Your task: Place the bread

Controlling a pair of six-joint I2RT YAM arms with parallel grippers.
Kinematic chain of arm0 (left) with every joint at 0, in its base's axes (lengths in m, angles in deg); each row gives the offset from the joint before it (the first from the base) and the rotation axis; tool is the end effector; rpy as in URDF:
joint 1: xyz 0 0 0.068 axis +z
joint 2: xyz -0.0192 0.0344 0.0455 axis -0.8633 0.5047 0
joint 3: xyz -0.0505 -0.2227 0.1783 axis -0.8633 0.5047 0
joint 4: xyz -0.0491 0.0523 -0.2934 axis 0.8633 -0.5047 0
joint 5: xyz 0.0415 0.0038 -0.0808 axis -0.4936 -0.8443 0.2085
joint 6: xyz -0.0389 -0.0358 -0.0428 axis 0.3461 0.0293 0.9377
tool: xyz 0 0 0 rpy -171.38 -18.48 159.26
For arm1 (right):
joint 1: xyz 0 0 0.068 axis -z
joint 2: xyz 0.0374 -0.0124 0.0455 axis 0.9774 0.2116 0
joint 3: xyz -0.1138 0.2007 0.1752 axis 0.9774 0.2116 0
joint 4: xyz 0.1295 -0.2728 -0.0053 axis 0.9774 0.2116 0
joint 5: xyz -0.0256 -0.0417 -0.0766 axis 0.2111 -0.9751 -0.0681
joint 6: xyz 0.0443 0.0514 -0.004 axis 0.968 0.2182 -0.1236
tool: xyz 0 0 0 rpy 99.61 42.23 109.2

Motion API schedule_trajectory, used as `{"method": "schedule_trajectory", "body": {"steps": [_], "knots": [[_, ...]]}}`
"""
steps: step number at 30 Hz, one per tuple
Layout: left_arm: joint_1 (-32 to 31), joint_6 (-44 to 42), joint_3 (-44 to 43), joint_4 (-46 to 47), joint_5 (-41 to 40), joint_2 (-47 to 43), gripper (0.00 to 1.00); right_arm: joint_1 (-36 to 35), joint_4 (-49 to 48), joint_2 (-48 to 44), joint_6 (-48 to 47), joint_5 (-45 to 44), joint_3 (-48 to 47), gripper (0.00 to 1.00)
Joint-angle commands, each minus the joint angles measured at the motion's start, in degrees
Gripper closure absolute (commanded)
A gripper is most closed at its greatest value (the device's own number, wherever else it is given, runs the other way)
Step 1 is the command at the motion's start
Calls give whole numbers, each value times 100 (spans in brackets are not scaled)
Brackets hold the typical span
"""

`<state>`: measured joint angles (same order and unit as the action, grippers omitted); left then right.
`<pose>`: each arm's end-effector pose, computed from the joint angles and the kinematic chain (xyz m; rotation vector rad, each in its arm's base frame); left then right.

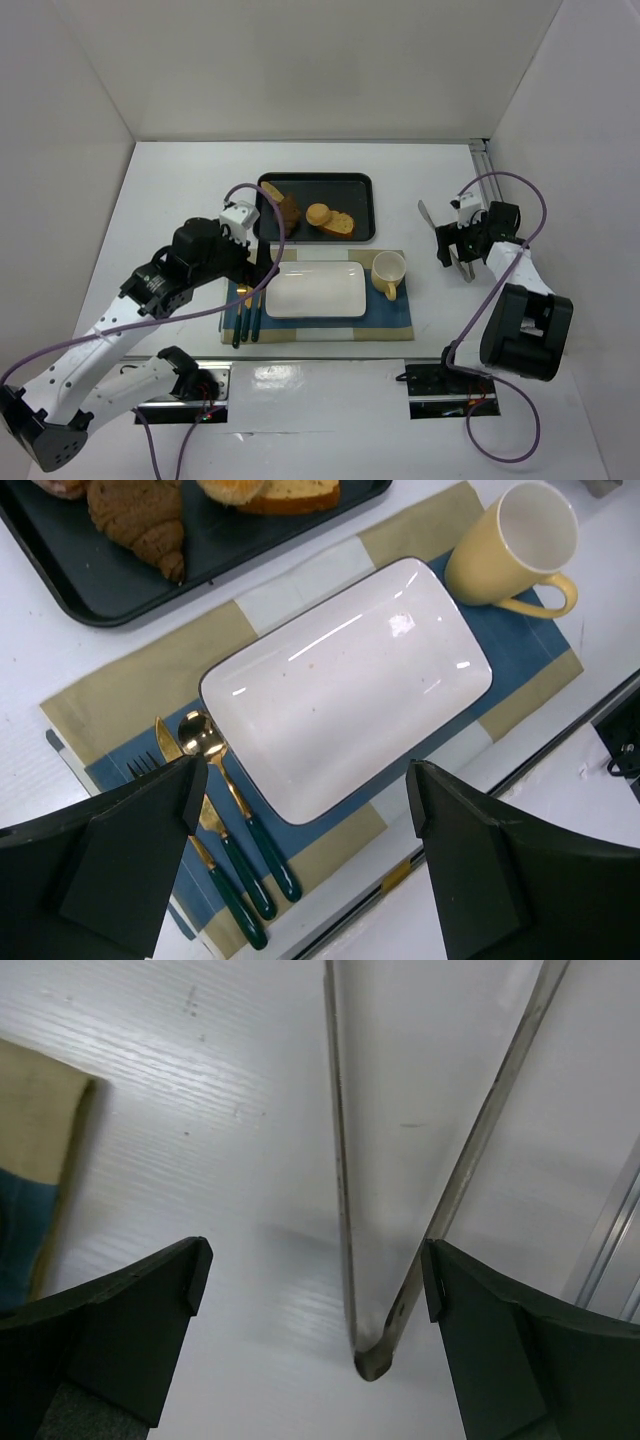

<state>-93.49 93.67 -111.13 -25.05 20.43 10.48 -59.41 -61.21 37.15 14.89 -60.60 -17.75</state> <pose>0.1957 -0.1355 0.3455 0.3596 2.0566 -0.6133 0.2935 -0.0755 0.1852 -0.4366 2.3506 0.0792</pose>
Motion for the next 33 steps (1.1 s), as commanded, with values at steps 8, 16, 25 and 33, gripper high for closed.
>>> {"method": "schedule_trajectory", "body": {"steps": [8, 16, 25, 33], "knots": [[-12, -120, 175, 240, 249, -522, 0, 17, -1111, 844, -286, -681, -163, 0], [-12, -120, 175, 240, 249, -522, 0, 17, -1269, 1829, -347, -734, -637, 0], [-12, -120, 175, 240, 249, -469, 0, 79, -831, 2550, -654, -330, -1137, 32], [-12, -120, 175, 240, 197, -469, 0, 333, -189, 2788, -769, 285, -1480, 97]]}}
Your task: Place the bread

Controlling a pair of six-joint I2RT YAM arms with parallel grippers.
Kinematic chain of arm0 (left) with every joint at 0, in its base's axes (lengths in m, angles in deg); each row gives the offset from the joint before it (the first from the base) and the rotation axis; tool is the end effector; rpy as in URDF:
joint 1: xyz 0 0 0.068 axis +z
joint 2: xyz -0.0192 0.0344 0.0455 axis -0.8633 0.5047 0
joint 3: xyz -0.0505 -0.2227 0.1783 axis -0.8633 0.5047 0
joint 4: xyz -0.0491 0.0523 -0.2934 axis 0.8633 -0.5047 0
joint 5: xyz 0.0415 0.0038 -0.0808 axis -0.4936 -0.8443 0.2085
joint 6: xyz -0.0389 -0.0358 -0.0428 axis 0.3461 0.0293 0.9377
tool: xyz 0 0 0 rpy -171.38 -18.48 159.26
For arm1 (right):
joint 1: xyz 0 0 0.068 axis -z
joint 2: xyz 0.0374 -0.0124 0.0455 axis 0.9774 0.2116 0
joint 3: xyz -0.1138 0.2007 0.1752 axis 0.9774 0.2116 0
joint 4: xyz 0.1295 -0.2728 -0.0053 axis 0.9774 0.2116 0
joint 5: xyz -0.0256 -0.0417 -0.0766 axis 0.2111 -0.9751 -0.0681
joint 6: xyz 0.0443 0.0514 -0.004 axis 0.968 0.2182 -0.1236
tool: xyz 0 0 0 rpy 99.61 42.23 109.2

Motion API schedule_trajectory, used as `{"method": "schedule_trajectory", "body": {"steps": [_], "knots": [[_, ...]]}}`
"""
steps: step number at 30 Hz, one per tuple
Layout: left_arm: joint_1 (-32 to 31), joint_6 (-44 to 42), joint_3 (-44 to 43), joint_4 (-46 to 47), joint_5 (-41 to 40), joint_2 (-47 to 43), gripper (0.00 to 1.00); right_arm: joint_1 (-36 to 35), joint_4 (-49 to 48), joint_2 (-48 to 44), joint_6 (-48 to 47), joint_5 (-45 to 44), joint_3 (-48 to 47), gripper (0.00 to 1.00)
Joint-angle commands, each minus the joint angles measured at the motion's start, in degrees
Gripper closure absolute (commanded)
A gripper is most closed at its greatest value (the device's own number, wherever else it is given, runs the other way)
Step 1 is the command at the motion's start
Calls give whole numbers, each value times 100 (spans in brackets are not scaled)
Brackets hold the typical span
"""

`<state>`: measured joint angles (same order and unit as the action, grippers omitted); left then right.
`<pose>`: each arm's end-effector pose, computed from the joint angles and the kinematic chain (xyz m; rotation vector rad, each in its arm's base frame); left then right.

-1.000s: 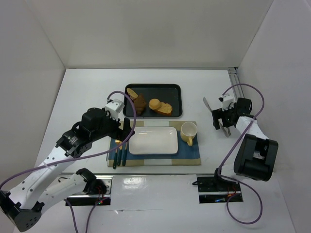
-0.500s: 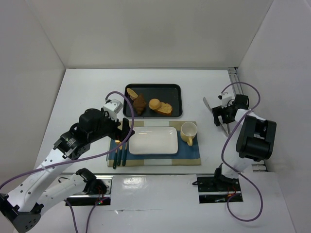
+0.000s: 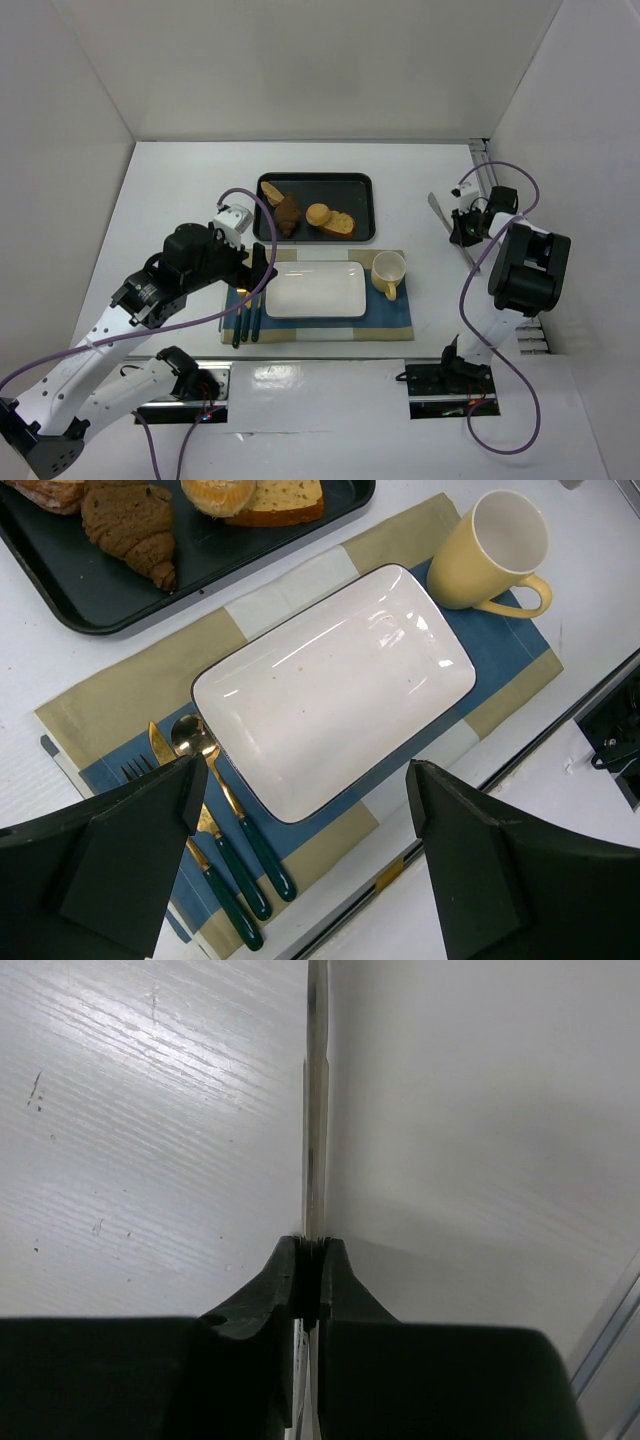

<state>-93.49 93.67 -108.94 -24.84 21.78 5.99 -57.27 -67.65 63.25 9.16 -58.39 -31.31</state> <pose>0.1807 -0.1270 0.3471 0.3702 2.0133 -0.6497 0.3725 -0.1151 0.1238 -0.5107 2.4056 0.1276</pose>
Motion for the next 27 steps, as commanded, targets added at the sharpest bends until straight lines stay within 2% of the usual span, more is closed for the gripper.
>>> {"method": "schedule_trajectory", "body": {"steps": [1, 6, 14, 17, 18, 19, 22, 27], "knots": [[-12, -120, -43, 219, 61, -21, 0, 120, 517, 178, -197, 134, -126, 100], [-12, -120, -43, 219, 8, -21, 0, 120, 964, -523, -197, 635, -327, 100], [-12, -120, 10, 219, -97, -21, 0, -38, 2134, -1456, -144, 1663, -1433, 99], [-12, -120, 10, 219, -97, -21, 0, -380, 2354, -1772, -21, 1726, -1707, 93], [-12, -120, 10, 219, -149, -21, 0, -494, 2355, -1843, 40, 1665, -1760, 89], [-12, -120, 10, 219, -150, -21, 0, -713, 2407, -1965, 41, 1664, -1865, 80], [-12, -120, 10, 219, -150, -21, 0, -1119, 2460, -2098, 233, 1532, -2006, 68], [-12, -120, 10, 219, -203, -21, 0, -1594, 2513, -2213, 419, 1296, -2226, 61]]}}
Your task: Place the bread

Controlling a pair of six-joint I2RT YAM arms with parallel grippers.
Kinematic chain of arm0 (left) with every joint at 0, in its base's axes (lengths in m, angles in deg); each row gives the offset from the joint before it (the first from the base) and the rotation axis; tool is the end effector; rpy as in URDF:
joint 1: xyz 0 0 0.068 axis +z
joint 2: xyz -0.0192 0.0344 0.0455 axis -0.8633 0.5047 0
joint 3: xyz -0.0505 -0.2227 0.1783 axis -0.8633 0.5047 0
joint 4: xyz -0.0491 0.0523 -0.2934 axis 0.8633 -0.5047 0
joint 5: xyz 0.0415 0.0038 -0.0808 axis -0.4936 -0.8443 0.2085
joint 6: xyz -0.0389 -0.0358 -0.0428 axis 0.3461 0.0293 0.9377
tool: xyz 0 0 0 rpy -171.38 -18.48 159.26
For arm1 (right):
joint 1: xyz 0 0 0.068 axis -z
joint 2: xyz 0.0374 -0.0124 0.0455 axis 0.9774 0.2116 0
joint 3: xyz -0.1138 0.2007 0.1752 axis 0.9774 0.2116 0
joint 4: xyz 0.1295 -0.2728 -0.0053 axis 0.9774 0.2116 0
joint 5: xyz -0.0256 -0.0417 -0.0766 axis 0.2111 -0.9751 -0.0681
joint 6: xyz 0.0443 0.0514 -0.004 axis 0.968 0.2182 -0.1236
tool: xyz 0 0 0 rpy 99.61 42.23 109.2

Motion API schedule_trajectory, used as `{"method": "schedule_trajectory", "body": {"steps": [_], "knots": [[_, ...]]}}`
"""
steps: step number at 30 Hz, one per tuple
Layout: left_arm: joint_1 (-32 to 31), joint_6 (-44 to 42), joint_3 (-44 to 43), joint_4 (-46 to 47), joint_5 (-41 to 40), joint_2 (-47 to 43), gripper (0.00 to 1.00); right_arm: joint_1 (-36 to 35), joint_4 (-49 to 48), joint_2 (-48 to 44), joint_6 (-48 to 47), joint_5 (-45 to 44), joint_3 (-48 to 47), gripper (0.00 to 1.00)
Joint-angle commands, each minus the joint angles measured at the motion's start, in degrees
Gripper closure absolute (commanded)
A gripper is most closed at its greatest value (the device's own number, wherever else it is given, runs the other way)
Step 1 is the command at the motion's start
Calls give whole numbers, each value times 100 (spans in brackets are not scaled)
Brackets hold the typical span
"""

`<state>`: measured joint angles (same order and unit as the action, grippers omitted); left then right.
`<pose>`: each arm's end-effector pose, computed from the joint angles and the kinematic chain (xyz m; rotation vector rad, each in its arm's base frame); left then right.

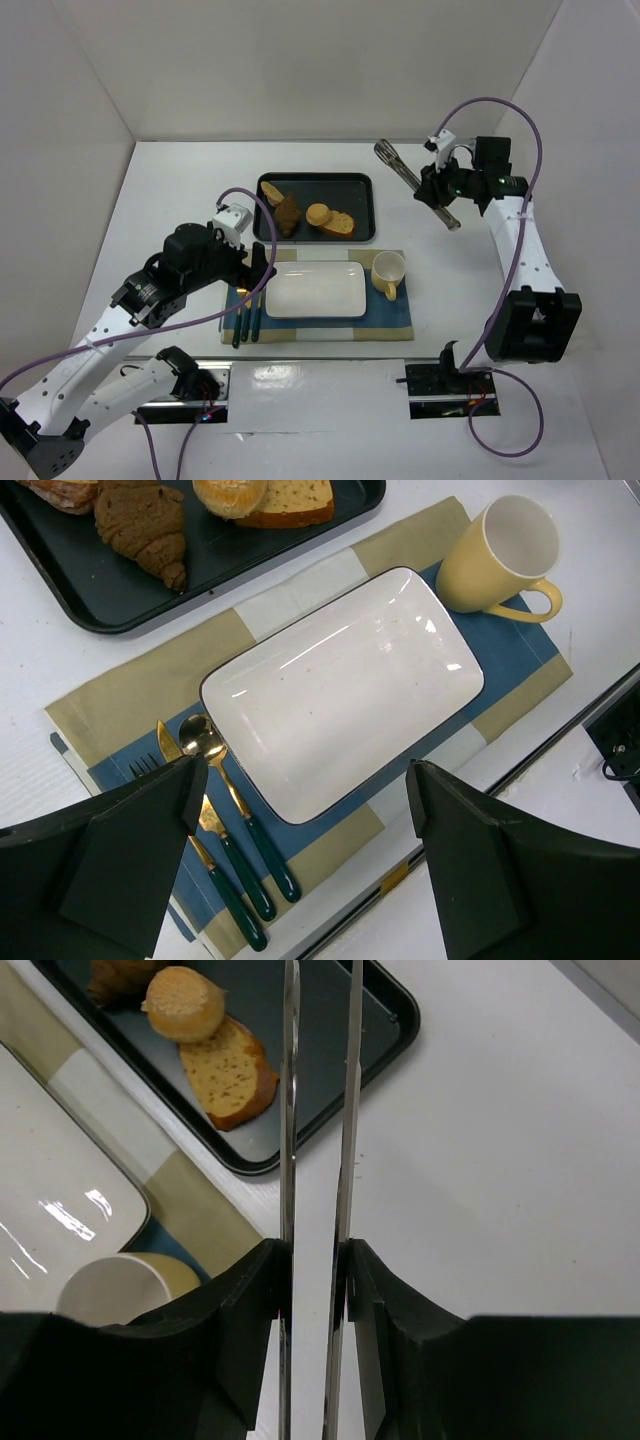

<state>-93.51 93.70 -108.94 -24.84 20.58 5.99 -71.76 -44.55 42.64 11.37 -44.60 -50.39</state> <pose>0.1813 -0.1262 0.3471 0.3557 2.0129 -0.6300 0.3577 -0.0036 0.3483 -0.8515 1.9627 0.3524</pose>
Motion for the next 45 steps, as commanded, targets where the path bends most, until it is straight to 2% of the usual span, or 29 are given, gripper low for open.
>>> {"method": "schedule_trajectory", "body": {"steps": [1, 7, 16, 26, 33, 45], "knots": [[-10, -122, 10, 219, -82, -21, 0, -276, 203, -204, 250, -145, -318, 58], [-10, -122, 10, 219, -135, -21, 0, -864, 256, -257, 443, -338, -432, 48], [-10, -122, 10, 219, -258, -74, 0, -1972, 151, 6, 795, -786, -687, 46], [-10, -17, 62, 219, -750, -188, 0, -3176, 195, 1744, 804, -1304, -2154, 44], [-10, 45, 176, 280, -1330, -539, 0, -3440, 484, 2959, 611, -1490, -3384, 44], [-10, 45, 177, 280, -1497, -689, 0, -3889, 765, 4120, 558, -1983, -4414, 44]]}}
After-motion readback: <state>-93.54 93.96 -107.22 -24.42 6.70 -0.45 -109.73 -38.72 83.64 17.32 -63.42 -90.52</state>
